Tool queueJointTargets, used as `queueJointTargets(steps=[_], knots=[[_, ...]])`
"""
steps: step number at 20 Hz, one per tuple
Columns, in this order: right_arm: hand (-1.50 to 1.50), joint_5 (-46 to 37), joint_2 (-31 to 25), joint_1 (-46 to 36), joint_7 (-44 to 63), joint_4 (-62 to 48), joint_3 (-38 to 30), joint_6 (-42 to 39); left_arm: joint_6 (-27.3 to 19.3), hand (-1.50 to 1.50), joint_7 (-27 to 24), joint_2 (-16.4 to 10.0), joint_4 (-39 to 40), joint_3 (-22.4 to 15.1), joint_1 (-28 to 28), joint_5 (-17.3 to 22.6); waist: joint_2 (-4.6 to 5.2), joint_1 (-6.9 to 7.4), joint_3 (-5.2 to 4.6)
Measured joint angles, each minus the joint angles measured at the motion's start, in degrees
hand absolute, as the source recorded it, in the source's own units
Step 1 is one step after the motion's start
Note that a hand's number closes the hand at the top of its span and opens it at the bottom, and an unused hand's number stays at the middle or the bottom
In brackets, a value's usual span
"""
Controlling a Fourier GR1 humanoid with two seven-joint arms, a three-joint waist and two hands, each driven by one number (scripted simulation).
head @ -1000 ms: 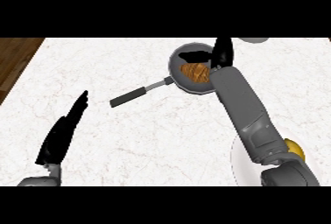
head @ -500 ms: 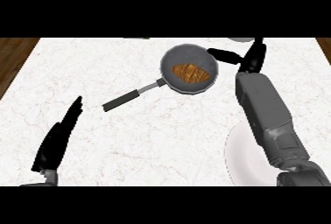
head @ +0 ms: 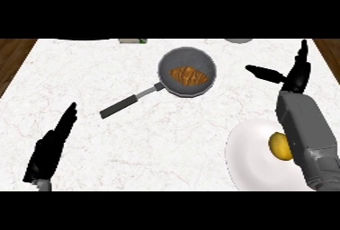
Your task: Pick the croissant from the plate and place it in the pan
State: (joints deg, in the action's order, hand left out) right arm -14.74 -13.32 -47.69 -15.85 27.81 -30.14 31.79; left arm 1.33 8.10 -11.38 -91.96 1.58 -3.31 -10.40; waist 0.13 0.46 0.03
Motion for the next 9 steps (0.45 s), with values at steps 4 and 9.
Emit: queueJointTargets(steps=[4,9], knots=[[-1.5,1.74,-1.71,6.64,-0.63,5.59,1.22,-4.64,-0.02,0.0,0.69,0.3,-1.63,-0.06,-1.43,-0.53,-0.23,-0.49,-0.04],[-1.5,3.55,-4.15,14.28,3.53,16.11,3.64,-10.19,-0.25,0.0,-0.3,0.68,-0.05,0.58,-0.98,-1.2,-0.33,-0.88,-0.05]])
